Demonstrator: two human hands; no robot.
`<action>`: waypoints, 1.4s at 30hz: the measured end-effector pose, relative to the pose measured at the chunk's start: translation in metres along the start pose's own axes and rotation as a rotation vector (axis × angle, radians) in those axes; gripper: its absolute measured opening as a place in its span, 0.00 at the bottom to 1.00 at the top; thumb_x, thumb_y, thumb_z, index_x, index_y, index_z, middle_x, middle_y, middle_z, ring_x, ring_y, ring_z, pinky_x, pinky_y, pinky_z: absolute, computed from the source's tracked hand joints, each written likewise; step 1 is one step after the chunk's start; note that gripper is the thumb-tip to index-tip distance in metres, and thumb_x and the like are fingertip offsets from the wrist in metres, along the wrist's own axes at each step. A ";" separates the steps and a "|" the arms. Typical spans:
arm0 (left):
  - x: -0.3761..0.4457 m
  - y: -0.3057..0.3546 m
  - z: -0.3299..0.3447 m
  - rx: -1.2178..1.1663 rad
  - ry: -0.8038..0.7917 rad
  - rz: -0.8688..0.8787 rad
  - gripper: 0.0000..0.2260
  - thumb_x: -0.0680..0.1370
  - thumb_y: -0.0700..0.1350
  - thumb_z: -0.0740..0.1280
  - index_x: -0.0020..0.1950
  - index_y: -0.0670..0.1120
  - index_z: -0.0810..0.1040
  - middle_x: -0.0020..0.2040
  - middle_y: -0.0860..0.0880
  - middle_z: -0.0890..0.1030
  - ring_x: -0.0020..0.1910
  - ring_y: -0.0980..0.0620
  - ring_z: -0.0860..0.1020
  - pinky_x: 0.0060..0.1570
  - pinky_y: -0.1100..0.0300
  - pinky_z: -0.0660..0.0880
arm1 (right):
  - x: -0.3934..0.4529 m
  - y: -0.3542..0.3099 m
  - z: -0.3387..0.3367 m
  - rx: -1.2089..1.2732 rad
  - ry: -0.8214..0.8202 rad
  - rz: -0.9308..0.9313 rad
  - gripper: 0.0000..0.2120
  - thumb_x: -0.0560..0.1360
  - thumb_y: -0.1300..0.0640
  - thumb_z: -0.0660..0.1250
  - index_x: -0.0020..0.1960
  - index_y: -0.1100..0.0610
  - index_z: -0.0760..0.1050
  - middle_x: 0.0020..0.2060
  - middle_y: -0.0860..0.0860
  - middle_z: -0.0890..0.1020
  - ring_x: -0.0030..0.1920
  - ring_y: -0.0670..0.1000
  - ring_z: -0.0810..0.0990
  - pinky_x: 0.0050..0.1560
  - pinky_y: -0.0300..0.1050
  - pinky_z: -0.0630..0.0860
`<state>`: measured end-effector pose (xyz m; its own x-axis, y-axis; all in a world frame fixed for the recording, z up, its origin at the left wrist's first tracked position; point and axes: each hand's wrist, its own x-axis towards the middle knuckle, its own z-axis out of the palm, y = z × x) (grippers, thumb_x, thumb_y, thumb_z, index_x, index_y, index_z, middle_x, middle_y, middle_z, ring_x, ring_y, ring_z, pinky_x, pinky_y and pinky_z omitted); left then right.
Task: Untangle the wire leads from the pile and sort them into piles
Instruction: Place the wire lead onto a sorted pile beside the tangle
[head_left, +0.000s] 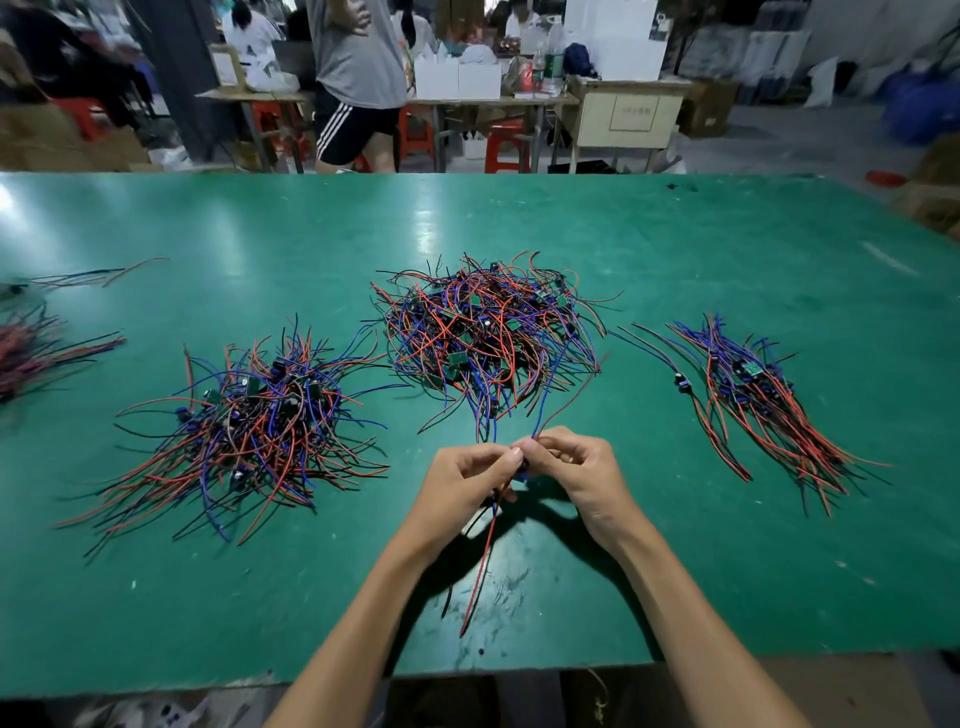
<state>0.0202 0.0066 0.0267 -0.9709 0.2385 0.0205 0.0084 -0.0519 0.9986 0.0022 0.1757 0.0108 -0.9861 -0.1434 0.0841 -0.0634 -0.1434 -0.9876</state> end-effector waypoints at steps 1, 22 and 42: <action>0.001 -0.001 -0.001 0.013 0.013 -0.001 0.08 0.81 0.38 0.67 0.53 0.37 0.84 0.42 0.48 0.86 0.34 0.58 0.80 0.37 0.70 0.73 | 0.000 0.000 0.000 -0.009 0.005 0.006 0.08 0.73 0.53 0.75 0.45 0.58 0.87 0.41 0.53 0.83 0.41 0.52 0.84 0.45 0.43 0.80; 0.003 -0.004 0.008 0.061 0.053 -0.097 0.09 0.78 0.39 0.71 0.42 0.37 0.87 0.30 0.44 0.83 0.23 0.59 0.71 0.28 0.68 0.67 | -0.001 -0.002 0.019 0.014 0.147 0.131 0.11 0.82 0.62 0.63 0.47 0.61 0.82 0.25 0.50 0.74 0.25 0.45 0.73 0.28 0.35 0.72; -0.005 -0.006 0.005 0.102 0.017 -0.094 0.08 0.77 0.38 0.71 0.40 0.41 0.88 0.34 0.38 0.84 0.30 0.50 0.78 0.34 0.63 0.71 | -0.003 -0.004 0.006 0.001 0.092 0.055 0.12 0.79 0.48 0.66 0.52 0.53 0.86 0.42 0.51 0.83 0.28 0.43 0.71 0.28 0.33 0.68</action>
<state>0.0263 0.0101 0.0207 -0.9724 0.2214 -0.0733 -0.0593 0.0694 0.9958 0.0065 0.1710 0.0154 -0.9980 -0.0604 0.0167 -0.0082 -0.1388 -0.9903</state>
